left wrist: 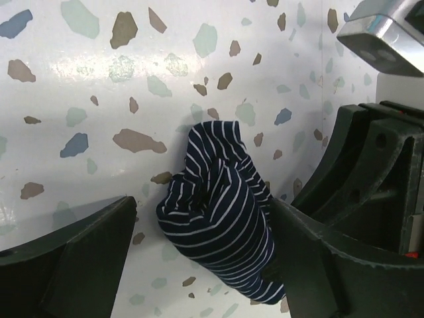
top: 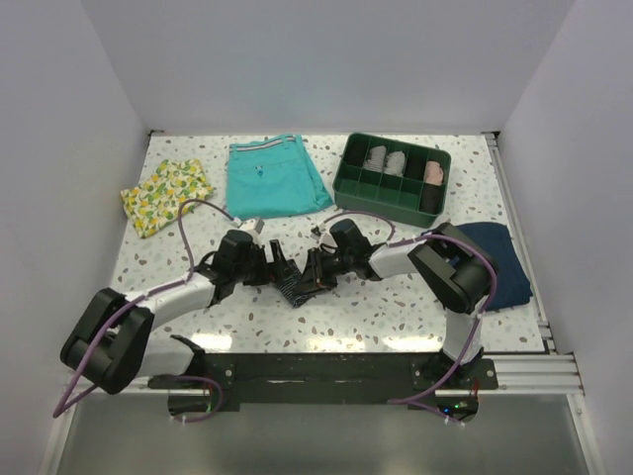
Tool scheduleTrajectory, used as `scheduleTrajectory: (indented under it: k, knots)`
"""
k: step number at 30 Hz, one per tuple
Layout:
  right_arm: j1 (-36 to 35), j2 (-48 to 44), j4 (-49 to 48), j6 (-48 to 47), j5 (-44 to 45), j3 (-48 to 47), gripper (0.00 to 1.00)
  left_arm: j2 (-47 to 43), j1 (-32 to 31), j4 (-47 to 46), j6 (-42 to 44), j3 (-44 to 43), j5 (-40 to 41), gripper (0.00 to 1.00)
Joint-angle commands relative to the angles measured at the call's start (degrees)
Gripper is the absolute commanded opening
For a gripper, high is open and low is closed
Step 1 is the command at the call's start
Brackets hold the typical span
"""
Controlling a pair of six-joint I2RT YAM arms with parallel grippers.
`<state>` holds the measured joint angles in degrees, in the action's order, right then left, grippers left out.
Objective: Roll the underwear
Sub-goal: Roll the underwear to the center of the board.
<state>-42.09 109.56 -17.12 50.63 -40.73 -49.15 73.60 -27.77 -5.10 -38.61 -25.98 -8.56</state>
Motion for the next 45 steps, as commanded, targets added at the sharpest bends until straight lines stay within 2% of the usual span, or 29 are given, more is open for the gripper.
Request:
scheduleTrajectory:
  k: [1,2,3,5,8,9,13,16,18,19,20,21,22,25,29,36,45]
  knots:
    - [-0.3,1.3,11.1,-4.7,3.1,0.4,0.16,2.0,-0.1,-0.3,-1.9,-1.4,2.5,0.83]
    - [-0.3,1.1,11.7,-5.2,3.6,0.2,0.16,2.7,-0.2,0.1,-2.2,-1.5,2.8,0.8]
    - [-0.3,0.7,12.2,-6.1,3.9,0.1,0.17,3.0,-0.6,0.9,-2.3,-1.8,3.5,0.73]
    - [-0.3,0.4,13.6,-6.9,4.8,-0.1,0.17,4.1,-1.1,1.8,-2.3,-2.6,4.4,0.68]
    - [-0.4,-0.6,15.0,-8.4,5.7,-0.2,0.17,5.1,-2.2,3.4,-2.6,-3.4,5.7,0.55]
    - [-0.4,-0.7,15.3,-8.9,6.2,-0.2,0.17,5.1,-2.7,4.0,-2.6,-3.6,6.4,0.47]
    - [-0.7,-2.8,16.9,-11.2,8.2,-0.8,0.2,5.9,-4.1,5.0,-2.7,-5.1,7.7,0.33]
    - [-1.9,-5.0,21.2,-14.4,11.5,-1.9,0.28,6.9,-5.2,8.4,-2.3,-6.9,8.5,0.26]
    - [-3.6,-7.9,23.5,-17.6,13.9,-3.0,0.36,7.7,-6.1,9.6,-1.9,-7.7,8.6,0.22]
    - [-4.4,-9.2,26.6,-19.0,17.6,-4.4,0.4,8.2,-6.2,9.8,-1.7,-8.4,9.9,0.21]
    - [-5.2,-11.4,28.4,-20.3,20.5,-5.1,0.51,8.5,-6.5,10.2,-1.5,-8.6,10.0,0.2]
    - [-6.9,-12.8,29.9,-23.1,22.9,-5.9,0.54,8.7,-6.9,10.4,-1.3,-8.9,10.0,0.19]
    - [-7.8,-13.8,32.6,-24.4,27.7,-7.3,0.55,9.4,-7.0,10.6,-1.2,-9.3,9.8,0.18]
    - [-11.3,-17.0,37.2,-28.7,34.6,-9.9,0.57,10.1,-7.5,11.0,-0.2,-10.2,9.4,0.16]
    - [-14.9,-20.0,39.3,-33.0,44.9,-11.1,0.58,10.6,-7.8,11.7,0.7,-11.1,9.0,0.16]
    - [-19.9,-20.2,37.2,-39.1,51.3,-11.8,0.58,11.0,-8.0,12.8,1.0,-12.3,8.8,0.16]
    - [-23.1,-18.9,24.2,-38.6,52.6,-7.4,0.59,11.2,-8.0,12.8,-0.8,-11.9,7.5,0.16]
